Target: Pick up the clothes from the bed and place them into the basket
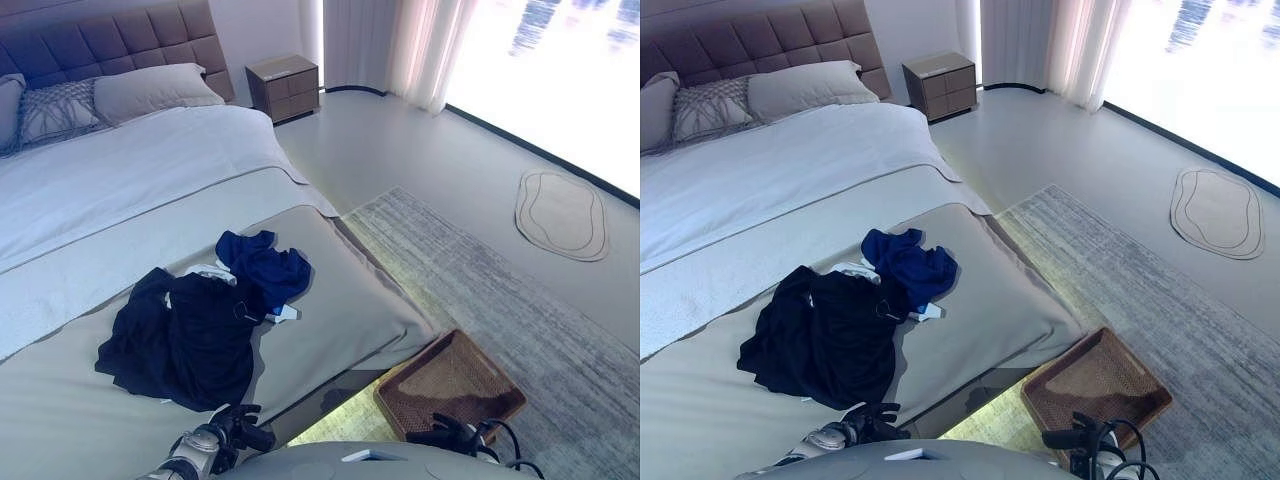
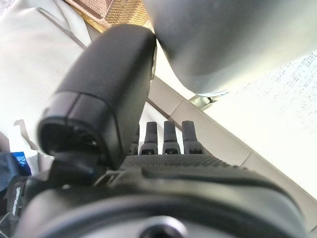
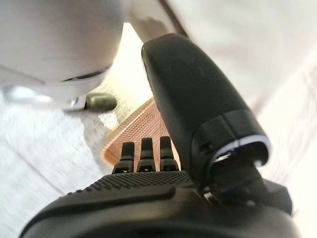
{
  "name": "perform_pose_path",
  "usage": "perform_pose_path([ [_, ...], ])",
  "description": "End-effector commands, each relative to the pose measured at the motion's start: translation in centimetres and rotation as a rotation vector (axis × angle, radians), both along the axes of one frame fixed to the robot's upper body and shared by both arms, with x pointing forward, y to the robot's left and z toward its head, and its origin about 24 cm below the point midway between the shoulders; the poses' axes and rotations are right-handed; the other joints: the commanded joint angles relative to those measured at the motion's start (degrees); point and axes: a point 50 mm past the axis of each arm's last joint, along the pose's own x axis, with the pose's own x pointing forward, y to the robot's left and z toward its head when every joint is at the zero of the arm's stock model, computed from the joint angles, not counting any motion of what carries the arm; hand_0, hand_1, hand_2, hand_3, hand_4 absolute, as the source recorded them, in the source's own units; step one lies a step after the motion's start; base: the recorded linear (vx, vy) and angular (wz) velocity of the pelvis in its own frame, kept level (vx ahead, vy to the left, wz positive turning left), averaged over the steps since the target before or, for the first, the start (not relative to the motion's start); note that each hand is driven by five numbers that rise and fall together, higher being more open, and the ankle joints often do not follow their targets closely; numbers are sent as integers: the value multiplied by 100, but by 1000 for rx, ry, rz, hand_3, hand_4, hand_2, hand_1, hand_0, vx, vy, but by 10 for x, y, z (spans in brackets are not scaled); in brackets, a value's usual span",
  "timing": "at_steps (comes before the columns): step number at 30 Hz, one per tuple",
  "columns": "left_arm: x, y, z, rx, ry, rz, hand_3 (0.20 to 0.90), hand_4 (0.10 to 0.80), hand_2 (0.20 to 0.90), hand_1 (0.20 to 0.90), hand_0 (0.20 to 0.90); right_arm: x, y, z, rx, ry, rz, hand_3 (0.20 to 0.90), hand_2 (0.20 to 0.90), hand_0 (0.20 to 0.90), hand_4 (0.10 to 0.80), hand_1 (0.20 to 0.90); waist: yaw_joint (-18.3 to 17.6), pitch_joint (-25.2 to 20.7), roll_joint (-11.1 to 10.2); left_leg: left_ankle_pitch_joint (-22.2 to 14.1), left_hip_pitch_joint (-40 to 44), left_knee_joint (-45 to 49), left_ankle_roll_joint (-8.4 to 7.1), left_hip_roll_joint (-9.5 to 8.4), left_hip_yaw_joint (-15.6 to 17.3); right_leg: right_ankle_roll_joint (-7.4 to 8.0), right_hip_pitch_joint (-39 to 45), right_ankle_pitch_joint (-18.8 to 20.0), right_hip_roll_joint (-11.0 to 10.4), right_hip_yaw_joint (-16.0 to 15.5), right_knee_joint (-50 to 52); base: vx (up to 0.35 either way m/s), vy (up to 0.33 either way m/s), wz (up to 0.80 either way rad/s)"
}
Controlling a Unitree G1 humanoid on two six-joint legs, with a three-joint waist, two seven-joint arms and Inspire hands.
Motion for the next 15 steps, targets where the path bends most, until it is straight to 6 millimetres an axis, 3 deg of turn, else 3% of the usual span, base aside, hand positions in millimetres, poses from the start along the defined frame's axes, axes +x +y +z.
perform_pose_path([
  [1,-11,3,-4,20,67,10,900,800,900,900,900,37,8,6,214,-221,-341,900,900,900,800,900,154,35,-125,-927,494,39,451,-522,106,13,-199,274,78,173,135,52,8,0],
  [4,-19,4,-5,26,78,0,900,800,900,900,900,67,17,17,457,-477,-601,900,900,900,800,900,228,15,-144,-937,507,39,440,-522,31,-4,-156,240,70,133,154,49,12,7],
  [7,-27,0,-7,25,84,-9,900,800,900,900,900,100,19,37,493,-728,-612,900,900,900,800,900,301,12,-146,-931,478,39,446,-535,-69,-18,-153,227,53,84,173,27,30,16],
  [9,-30,-3,-8,25,89,-16,900,800,900,900,900,123,26,54,520,-842,-486,900,900,900,800,900,351,19,-148,-918,456,39,455,-556,-136,-24,-147,229,36,35,166,29,40,14],
  [11,-32,0,-7,32,94,-24,900,800,900,900,900,149,31,78,399,-921,-179,900,900,900,800,900,429,35,-174,-898,416,39,466,-586,-215,-33,-157,227,10,-32,165,23,34,13],
  [15,-35,4,-7,44,99,-38,900,800,900,900,900,179,33,112,208,-983,193,900,900,900,800,900,546,62,-236,-854,348,39,474,-616,-301,-29,-181,233,-24,-121,170,32,23,24],
])
